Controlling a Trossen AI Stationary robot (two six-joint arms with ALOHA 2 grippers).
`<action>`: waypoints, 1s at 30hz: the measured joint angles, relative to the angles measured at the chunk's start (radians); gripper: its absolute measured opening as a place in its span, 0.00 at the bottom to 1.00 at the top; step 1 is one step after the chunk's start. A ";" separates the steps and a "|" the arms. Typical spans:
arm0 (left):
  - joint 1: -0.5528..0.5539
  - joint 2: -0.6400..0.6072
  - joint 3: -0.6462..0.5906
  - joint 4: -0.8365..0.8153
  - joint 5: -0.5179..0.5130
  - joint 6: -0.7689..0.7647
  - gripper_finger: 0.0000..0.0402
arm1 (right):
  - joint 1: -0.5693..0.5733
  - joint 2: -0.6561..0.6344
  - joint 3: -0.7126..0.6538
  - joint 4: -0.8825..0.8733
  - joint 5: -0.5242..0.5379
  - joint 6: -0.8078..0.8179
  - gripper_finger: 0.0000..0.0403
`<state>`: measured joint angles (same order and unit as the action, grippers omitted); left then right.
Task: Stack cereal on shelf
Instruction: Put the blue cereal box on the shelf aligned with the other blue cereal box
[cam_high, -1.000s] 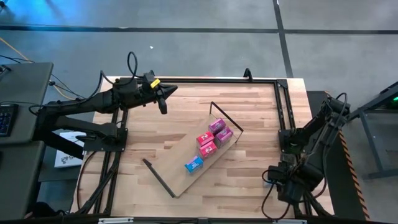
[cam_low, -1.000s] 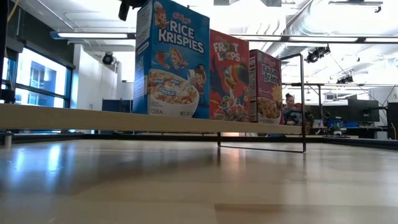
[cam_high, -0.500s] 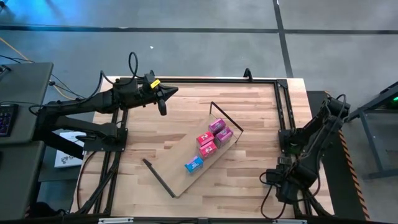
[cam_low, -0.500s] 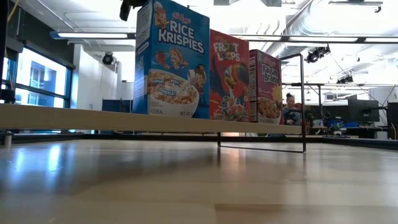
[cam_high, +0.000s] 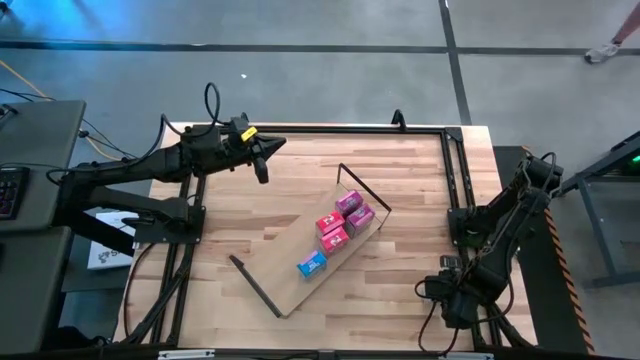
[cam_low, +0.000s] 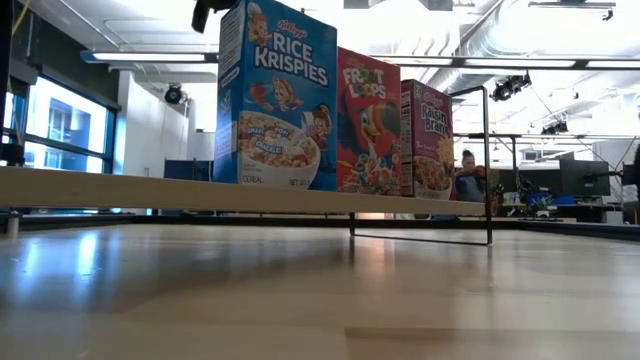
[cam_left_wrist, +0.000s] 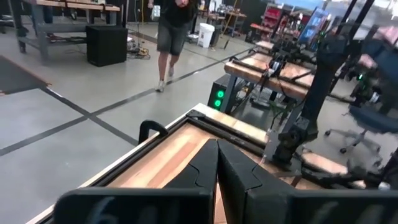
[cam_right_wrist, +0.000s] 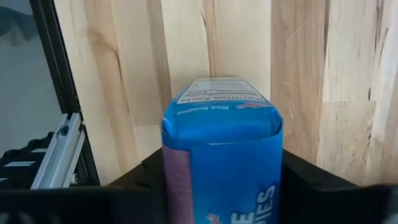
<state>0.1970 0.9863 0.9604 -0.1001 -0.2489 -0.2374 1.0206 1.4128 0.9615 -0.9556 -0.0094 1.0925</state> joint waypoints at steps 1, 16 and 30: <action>0.000 0.000 0.000 0.009 0.000 -0.009 0.00 | 0.000 -0.001 0.000 0.001 0.000 -0.001 0.42; 0.001 -0.006 0.081 0.173 -0.104 -0.022 0.00 | -0.099 -0.331 0.032 0.052 0.133 -0.020 0.26; 0.000 -0.006 0.120 0.171 -0.156 0.013 0.00 | -0.662 -0.082 0.517 0.169 0.285 -0.806 0.26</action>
<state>0.1974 0.9806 1.0801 0.0711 -0.4046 -0.2245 0.3591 1.3311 1.4789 -0.7866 0.2760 0.2862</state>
